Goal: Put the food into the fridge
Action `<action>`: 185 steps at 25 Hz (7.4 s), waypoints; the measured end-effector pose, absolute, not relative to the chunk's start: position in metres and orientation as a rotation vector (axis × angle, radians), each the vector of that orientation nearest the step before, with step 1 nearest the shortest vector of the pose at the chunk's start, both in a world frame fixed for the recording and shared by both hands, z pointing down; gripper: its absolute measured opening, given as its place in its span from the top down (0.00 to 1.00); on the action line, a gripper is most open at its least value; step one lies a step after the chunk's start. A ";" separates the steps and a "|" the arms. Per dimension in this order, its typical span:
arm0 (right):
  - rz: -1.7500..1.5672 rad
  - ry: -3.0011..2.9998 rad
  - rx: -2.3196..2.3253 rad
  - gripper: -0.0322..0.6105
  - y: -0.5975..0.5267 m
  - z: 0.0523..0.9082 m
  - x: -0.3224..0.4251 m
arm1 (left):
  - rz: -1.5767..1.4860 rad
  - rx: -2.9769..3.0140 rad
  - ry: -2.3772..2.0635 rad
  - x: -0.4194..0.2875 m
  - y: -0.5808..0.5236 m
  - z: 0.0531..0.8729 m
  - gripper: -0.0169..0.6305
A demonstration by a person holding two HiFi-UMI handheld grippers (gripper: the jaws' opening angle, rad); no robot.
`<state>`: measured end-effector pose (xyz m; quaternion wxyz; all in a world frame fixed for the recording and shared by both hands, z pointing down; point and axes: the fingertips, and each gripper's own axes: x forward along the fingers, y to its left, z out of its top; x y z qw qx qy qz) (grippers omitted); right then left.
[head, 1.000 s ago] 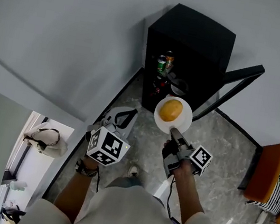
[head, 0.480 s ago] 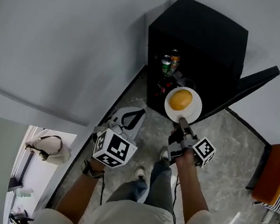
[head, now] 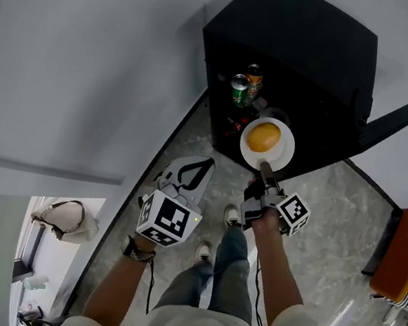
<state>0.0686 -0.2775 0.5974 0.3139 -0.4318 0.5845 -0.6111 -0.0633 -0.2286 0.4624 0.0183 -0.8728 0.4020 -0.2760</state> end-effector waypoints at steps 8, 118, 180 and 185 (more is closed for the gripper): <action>-1.608 1.524 -1.131 0.93 -0.321 0.633 0.066 | -0.885 -2.721 1.271 -0.064 -0.260 0.495 0.97; -1.611 1.470 -1.083 0.97 -0.415 0.699 0.057 | -0.906 -2.916 1.331 -0.035 -0.321 0.591 0.97; -0.315 2.795 -1.404 0.95 -0.101 0.261 0.075 | -0.439 -2.753 1.236 -0.048 -0.104 0.299 0.97; -0.243 2.838 -1.396 0.95 -0.076 0.241 0.073 | -0.398 -2.725 1.202 -0.048 -0.084 0.277 0.97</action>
